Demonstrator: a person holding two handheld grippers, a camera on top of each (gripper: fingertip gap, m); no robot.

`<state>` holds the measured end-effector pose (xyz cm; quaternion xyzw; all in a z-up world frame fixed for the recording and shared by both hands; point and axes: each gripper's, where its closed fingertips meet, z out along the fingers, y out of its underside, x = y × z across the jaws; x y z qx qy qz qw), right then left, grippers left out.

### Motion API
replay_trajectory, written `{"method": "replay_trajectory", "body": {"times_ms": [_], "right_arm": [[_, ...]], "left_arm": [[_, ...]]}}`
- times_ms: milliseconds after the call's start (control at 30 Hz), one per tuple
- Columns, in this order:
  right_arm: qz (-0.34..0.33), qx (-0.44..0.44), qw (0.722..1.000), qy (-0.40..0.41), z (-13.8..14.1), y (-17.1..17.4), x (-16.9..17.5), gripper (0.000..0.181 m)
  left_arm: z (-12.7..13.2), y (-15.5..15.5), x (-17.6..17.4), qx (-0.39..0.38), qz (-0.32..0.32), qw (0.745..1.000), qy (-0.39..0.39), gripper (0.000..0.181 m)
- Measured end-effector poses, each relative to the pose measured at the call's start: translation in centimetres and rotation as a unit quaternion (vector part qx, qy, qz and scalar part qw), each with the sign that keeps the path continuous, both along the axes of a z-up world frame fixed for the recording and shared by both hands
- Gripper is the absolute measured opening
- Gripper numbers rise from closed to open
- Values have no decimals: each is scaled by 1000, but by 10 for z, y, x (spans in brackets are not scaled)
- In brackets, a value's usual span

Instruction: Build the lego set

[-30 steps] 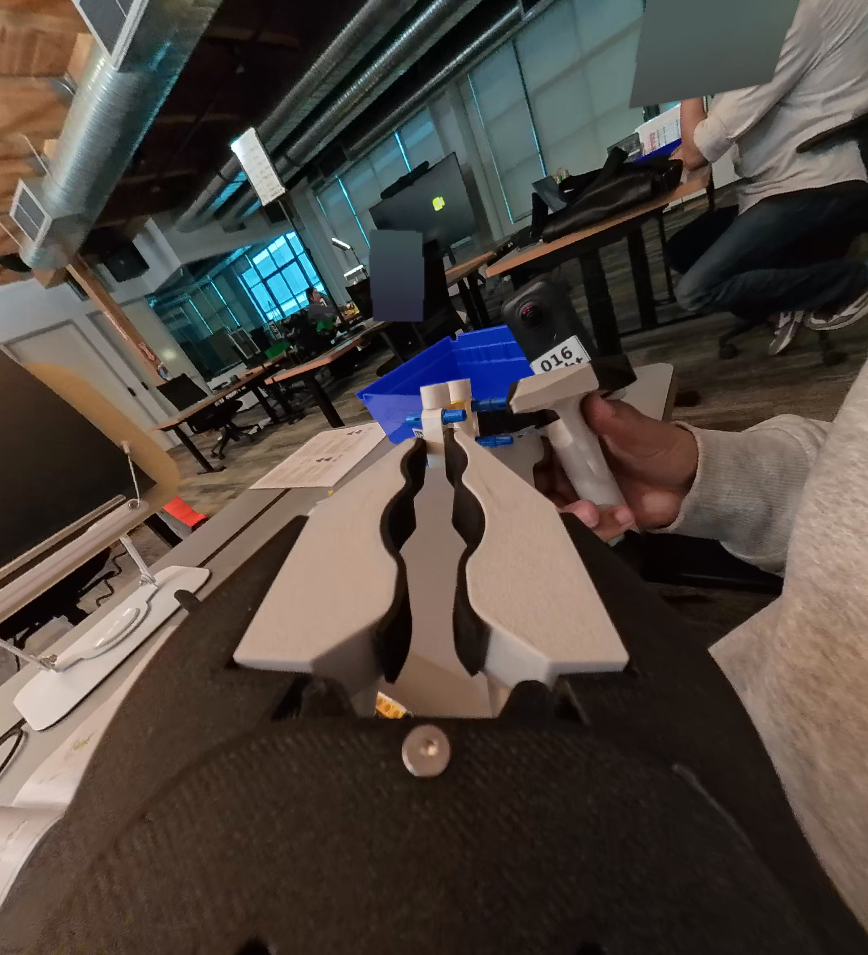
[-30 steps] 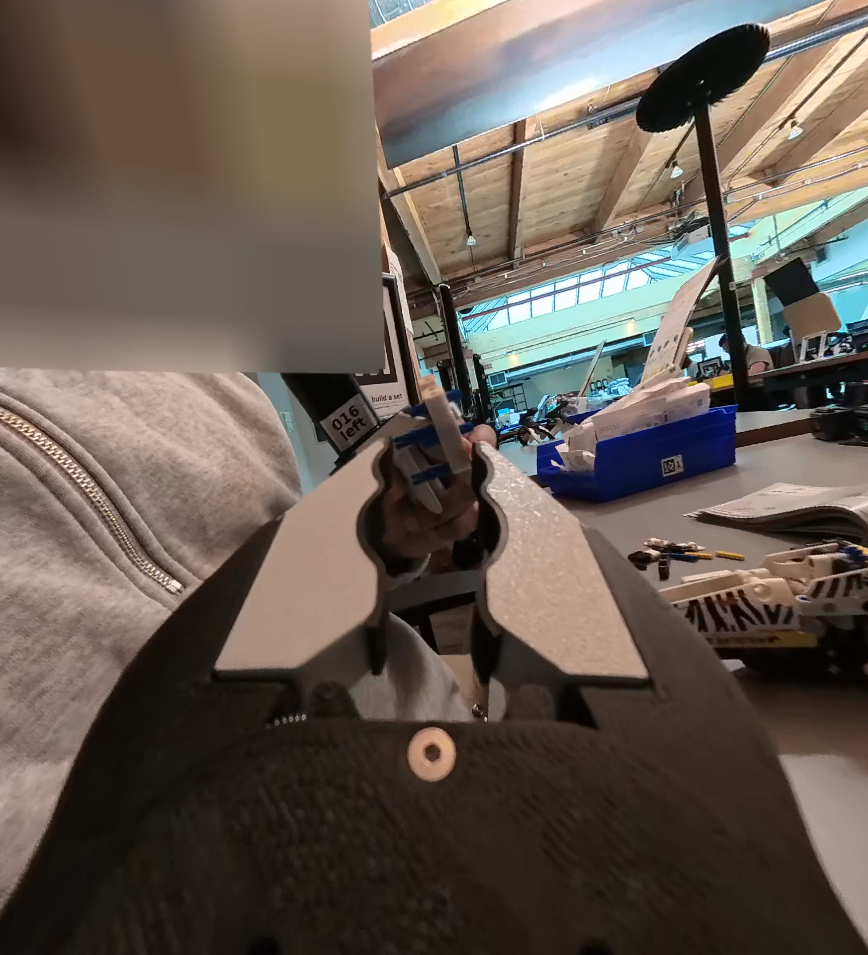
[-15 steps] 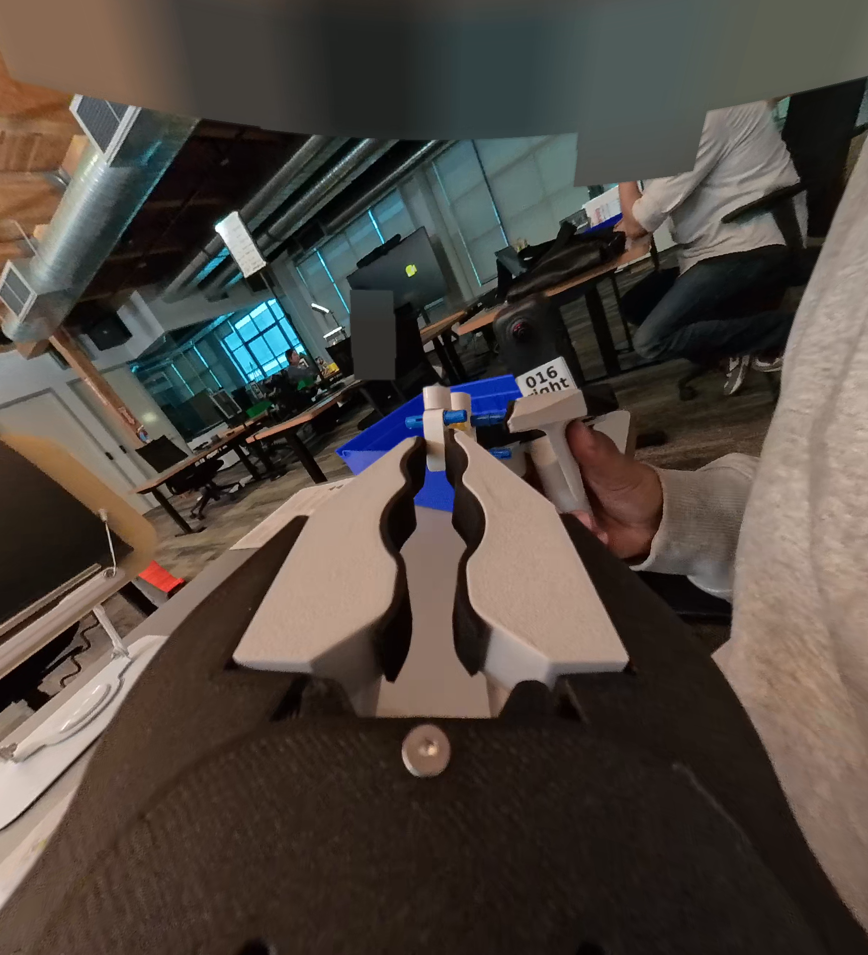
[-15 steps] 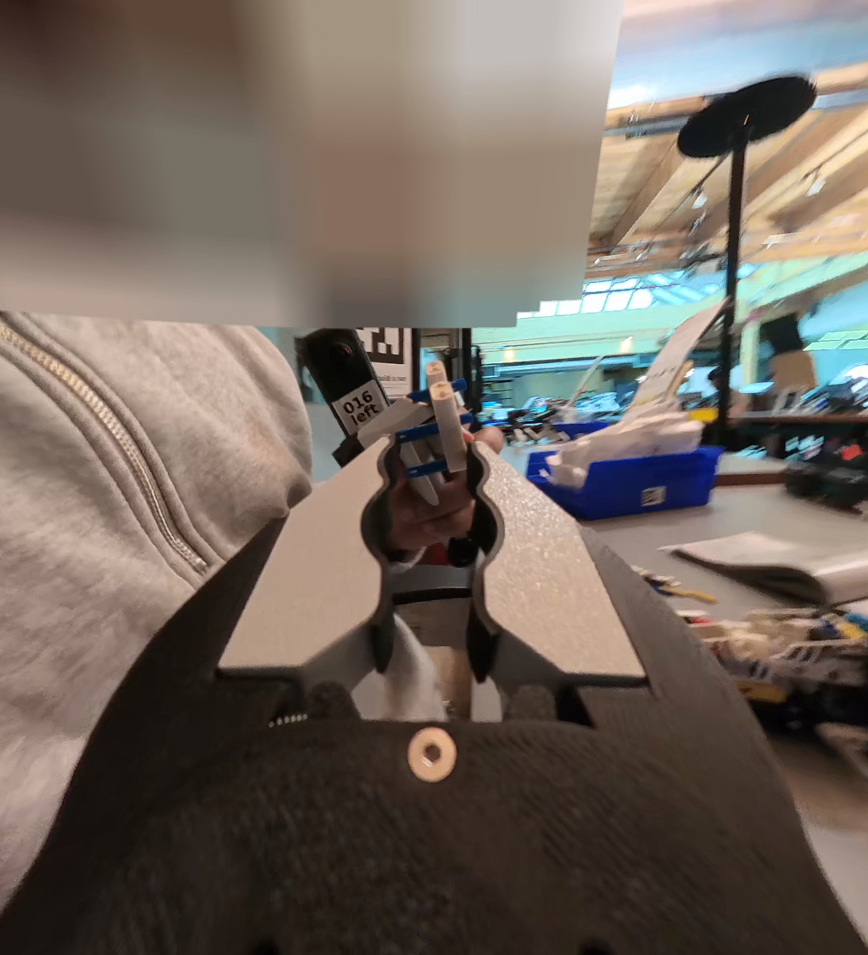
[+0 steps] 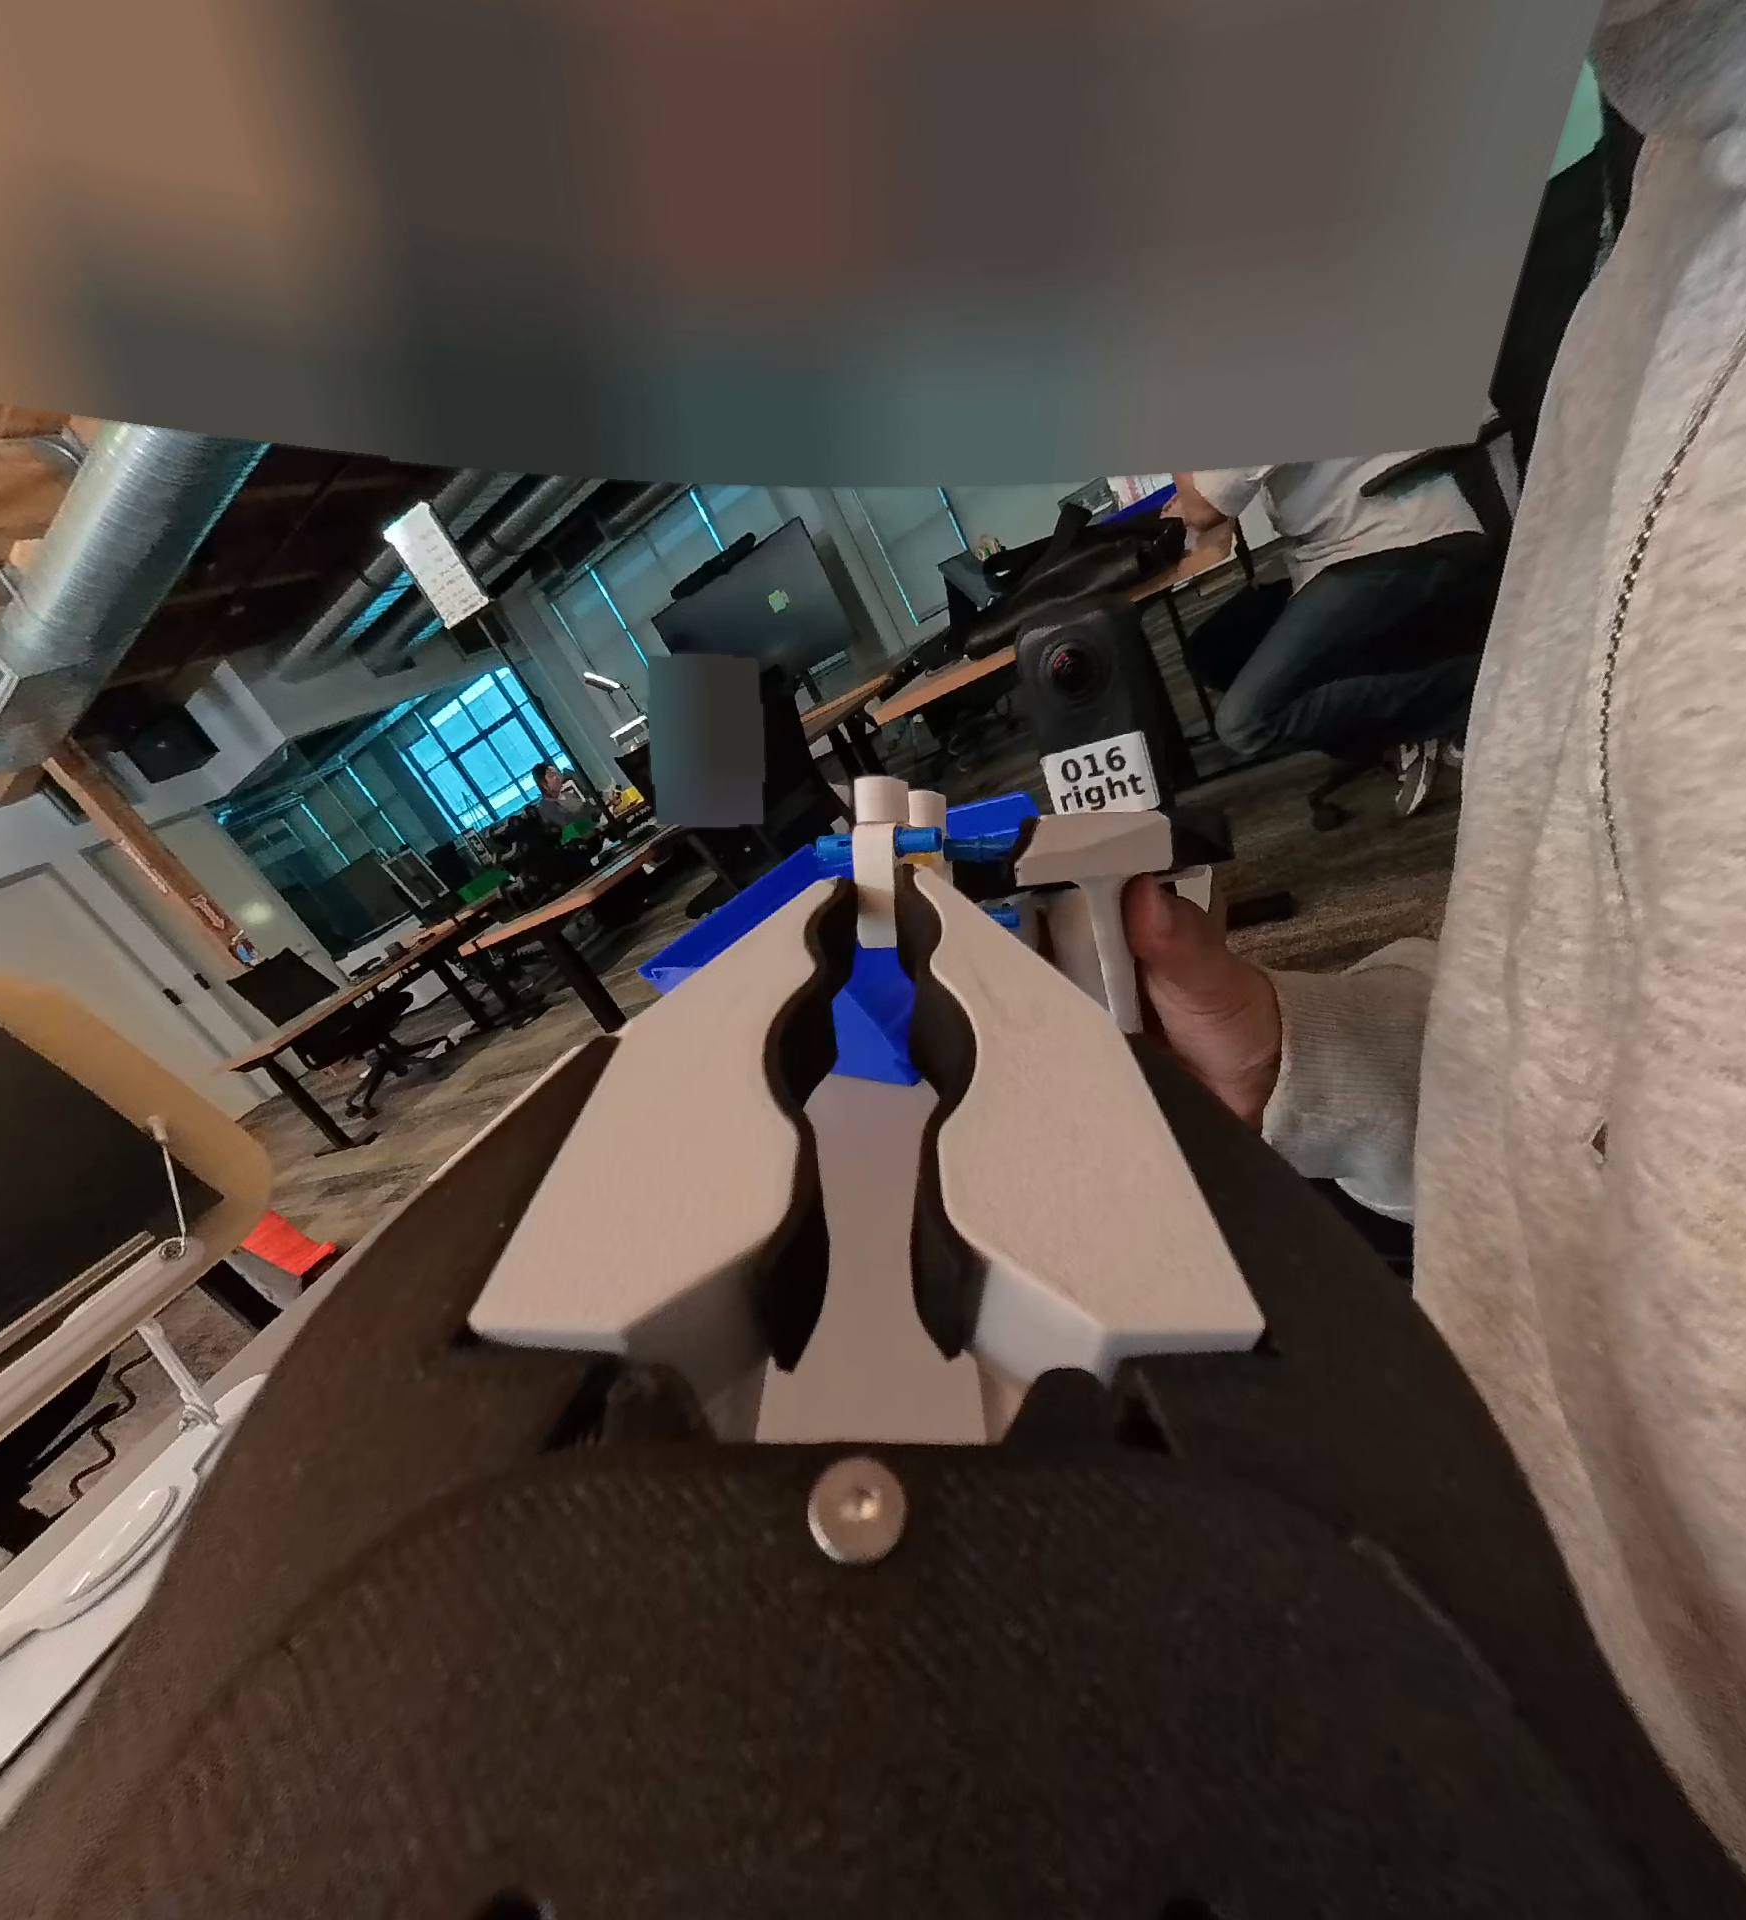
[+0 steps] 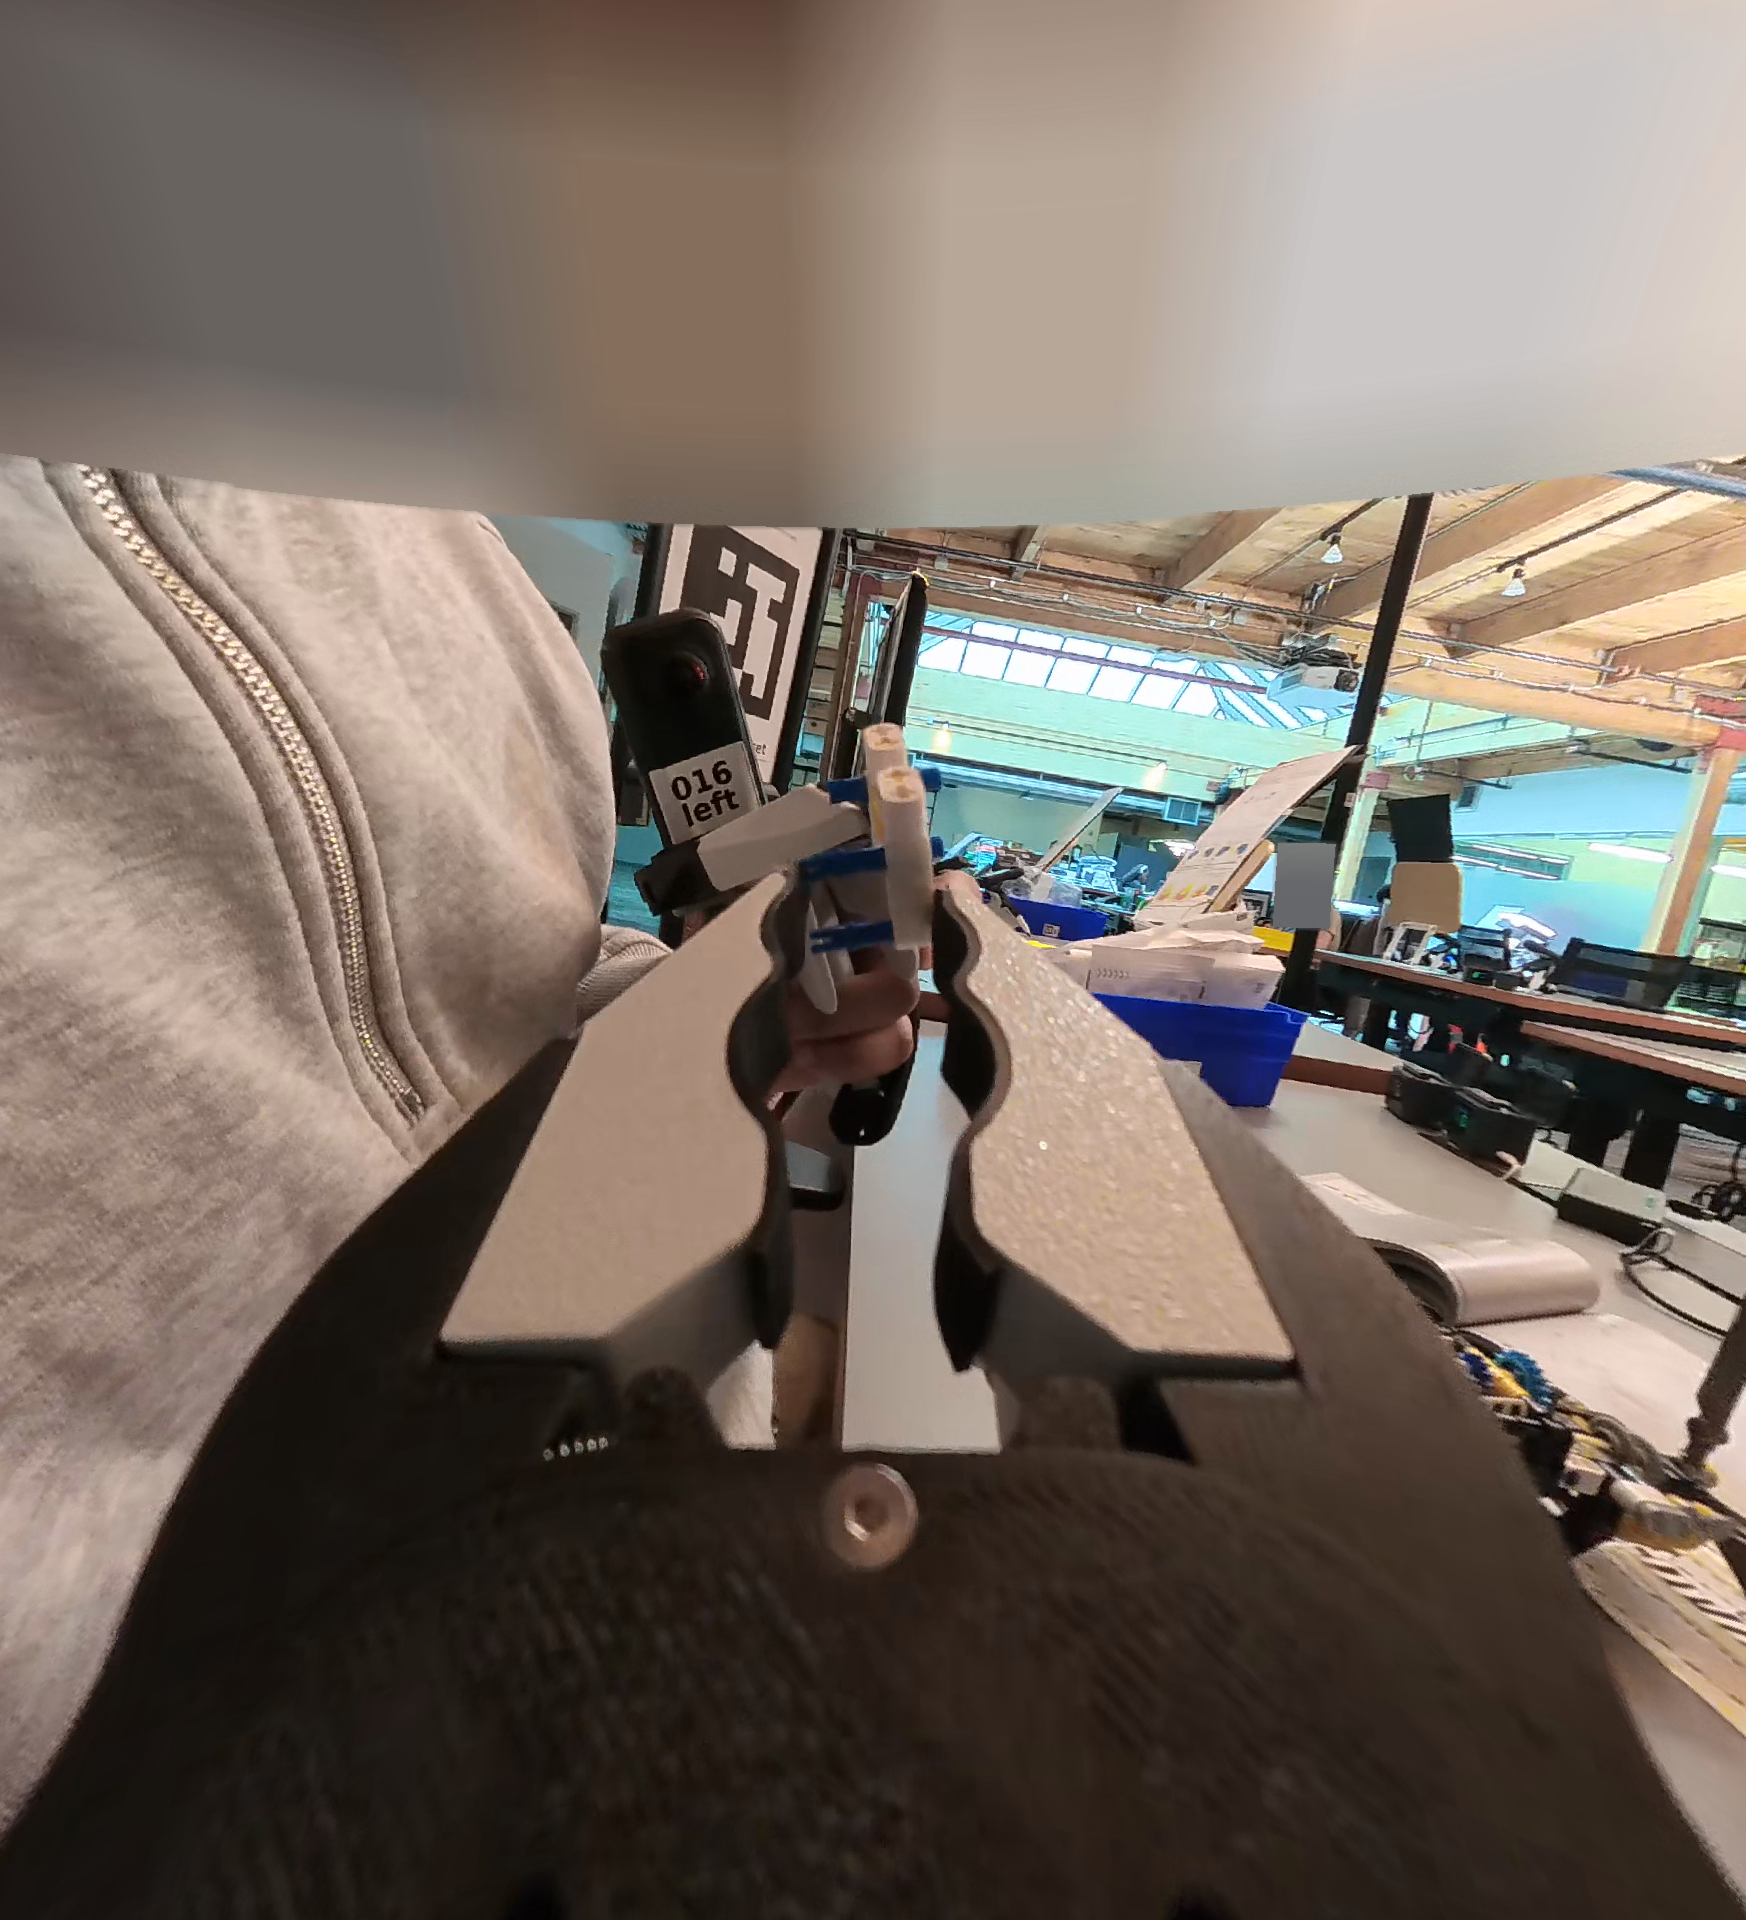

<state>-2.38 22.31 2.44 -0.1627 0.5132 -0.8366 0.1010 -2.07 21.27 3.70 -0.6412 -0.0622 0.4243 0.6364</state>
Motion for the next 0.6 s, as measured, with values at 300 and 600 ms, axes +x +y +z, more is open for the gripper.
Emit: {"method": "replay_trajectory", "body": {"times_ms": [300,600], "right_arm": [[-19,-5,1000,17,-1,0,1,21],[-22,2,1000,18,-2,0,2,21]], "left_arm": [[0,1,1,4,-4,1000,-3,6],[0,2,2,1,-3,1000,-6,7]]}}
